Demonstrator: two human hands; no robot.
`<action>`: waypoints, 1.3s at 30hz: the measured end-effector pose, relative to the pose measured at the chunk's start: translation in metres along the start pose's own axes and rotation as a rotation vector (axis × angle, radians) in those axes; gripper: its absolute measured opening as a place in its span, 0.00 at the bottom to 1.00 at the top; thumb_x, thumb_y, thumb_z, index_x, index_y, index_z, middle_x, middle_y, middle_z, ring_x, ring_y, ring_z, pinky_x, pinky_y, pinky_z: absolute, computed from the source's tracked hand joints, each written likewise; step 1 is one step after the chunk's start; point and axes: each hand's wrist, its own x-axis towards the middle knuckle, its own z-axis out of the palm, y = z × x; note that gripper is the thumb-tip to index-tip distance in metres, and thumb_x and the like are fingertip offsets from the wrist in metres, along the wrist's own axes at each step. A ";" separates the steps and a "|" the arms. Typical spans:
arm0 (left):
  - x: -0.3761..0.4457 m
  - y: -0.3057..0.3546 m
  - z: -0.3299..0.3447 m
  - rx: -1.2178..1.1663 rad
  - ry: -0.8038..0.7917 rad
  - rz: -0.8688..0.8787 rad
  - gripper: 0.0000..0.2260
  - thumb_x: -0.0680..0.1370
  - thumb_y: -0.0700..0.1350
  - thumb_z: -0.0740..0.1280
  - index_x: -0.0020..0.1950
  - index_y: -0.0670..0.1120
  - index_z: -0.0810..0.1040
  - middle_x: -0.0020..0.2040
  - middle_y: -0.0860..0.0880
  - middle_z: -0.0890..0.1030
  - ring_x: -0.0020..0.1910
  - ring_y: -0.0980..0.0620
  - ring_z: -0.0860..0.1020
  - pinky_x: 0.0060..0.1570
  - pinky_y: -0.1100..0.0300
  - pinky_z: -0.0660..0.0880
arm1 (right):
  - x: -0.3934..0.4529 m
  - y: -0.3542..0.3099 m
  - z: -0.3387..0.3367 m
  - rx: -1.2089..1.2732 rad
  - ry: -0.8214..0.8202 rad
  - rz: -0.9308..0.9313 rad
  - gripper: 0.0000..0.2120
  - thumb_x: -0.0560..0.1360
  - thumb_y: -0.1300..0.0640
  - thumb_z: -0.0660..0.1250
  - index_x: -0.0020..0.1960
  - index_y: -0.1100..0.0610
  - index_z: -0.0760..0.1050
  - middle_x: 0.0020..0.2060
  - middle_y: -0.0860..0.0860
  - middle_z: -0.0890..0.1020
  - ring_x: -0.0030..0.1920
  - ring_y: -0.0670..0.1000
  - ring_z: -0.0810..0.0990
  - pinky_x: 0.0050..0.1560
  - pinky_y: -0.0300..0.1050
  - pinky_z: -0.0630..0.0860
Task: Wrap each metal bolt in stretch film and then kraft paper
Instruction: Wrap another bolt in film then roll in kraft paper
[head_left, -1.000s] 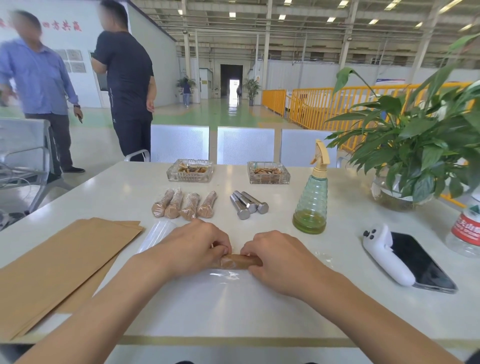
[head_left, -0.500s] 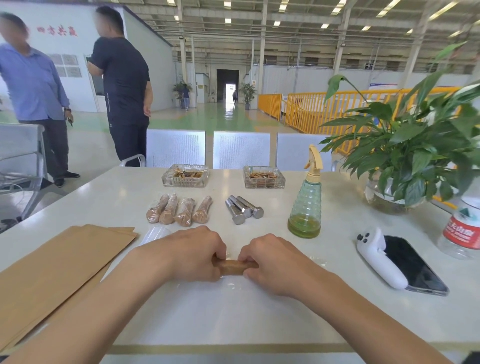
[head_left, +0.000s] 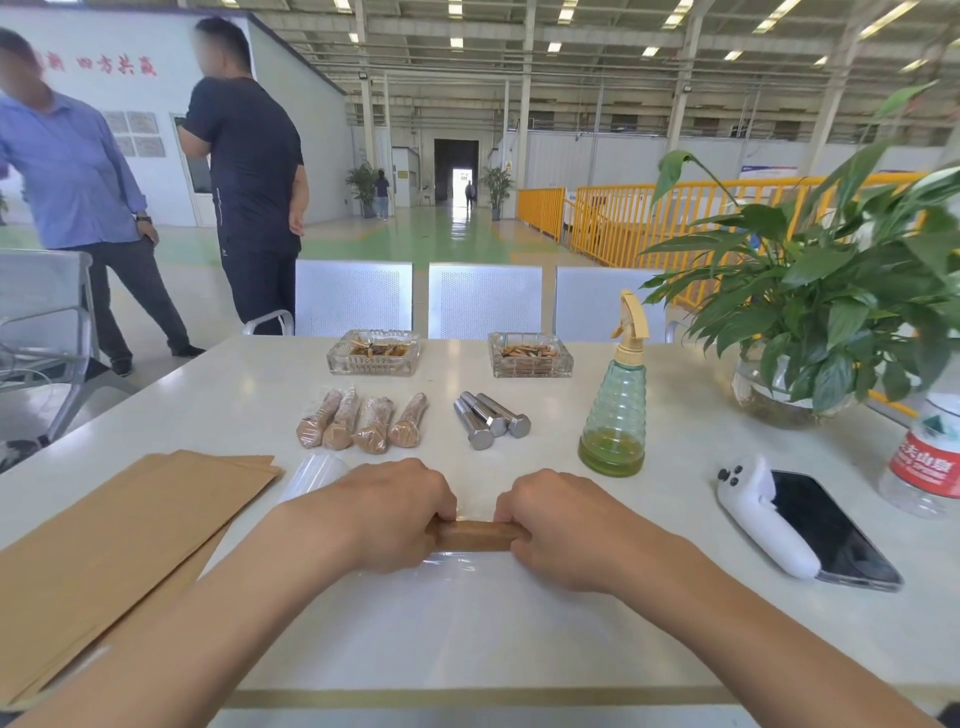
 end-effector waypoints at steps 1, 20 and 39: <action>-0.001 0.001 0.000 0.014 0.007 0.006 0.11 0.77 0.45 0.61 0.54 0.54 0.80 0.49 0.51 0.80 0.48 0.44 0.80 0.48 0.52 0.79 | -0.002 0.000 0.002 -0.023 0.025 -0.020 0.08 0.77 0.58 0.61 0.51 0.53 0.77 0.48 0.53 0.78 0.48 0.60 0.77 0.44 0.51 0.72; -0.001 -0.027 0.006 -0.354 -0.020 0.014 0.11 0.80 0.52 0.64 0.59 0.60 0.81 0.49 0.63 0.82 0.50 0.63 0.78 0.51 0.66 0.72 | -0.026 -0.001 0.017 -0.069 0.347 -0.187 0.10 0.82 0.56 0.58 0.60 0.50 0.75 0.52 0.47 0.75 0.53 0.53 0.72 0.57 0.47 0.68; -0.005 -0.014 -0.013 -0.701 -0.047 0.009 0.12 0.74 0.51 0.63 0.48 0.49 0.83 0.44 0.53 0.87 0.48 0.54 0.82 0.56 0.50 0.77 | -0.025 0.016 0.016 -0.071 0.598 -0.222 0.11 0.75 0.61 0.72 0.55 0.52 0.79 0.47 0.47 0.78 0.46 0.52 0.77 0.49 0.44 0.70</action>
